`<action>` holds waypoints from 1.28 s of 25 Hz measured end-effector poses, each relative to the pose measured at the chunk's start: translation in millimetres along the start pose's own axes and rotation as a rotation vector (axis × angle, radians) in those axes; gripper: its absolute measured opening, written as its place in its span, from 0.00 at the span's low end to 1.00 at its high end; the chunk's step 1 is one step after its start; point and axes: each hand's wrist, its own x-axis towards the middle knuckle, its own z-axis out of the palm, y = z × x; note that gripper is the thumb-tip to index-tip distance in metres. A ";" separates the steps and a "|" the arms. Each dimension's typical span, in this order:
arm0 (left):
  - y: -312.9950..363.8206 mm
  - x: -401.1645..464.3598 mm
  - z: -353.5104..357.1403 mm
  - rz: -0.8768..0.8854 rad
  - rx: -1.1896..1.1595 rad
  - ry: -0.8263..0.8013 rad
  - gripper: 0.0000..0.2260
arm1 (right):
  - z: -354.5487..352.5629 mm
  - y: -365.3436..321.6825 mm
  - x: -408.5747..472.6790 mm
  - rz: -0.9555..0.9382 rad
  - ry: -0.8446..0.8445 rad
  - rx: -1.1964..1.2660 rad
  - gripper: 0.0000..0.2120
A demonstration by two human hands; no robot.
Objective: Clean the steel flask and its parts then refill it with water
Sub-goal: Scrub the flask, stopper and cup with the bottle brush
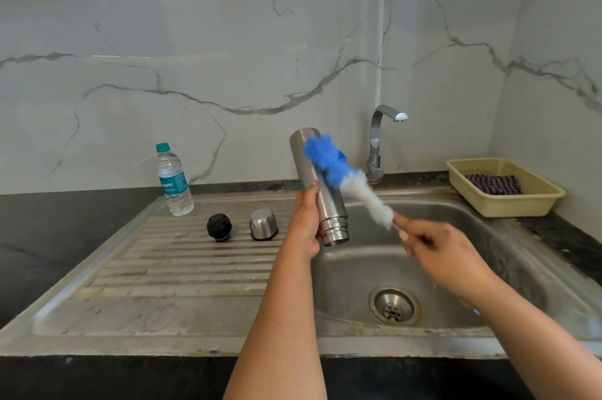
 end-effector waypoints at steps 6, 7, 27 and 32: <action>-11.7 6.1 11.7 0.015 -0.054 0.023 0.26 | 3.3 5.9 28.8 0.101 0.000 0.113 0.13; -10.4 8.8 7.3 0.038 -0.103 0.035 0.26 | 3.7 15.9 11.4 0.121 -0.055 0.136 0.12; -11.5 17.7 -10.9 0.090 -0.259 0.066 0.22 | -5.6 13.1 0.5 0.149 -0.186 0.156 0.12; -6.2 6.0 3.4 0.112 -0.178 -0.010 0.22 | 9.3 -4.3 41.3 0.138 -0.061 0.196 0.14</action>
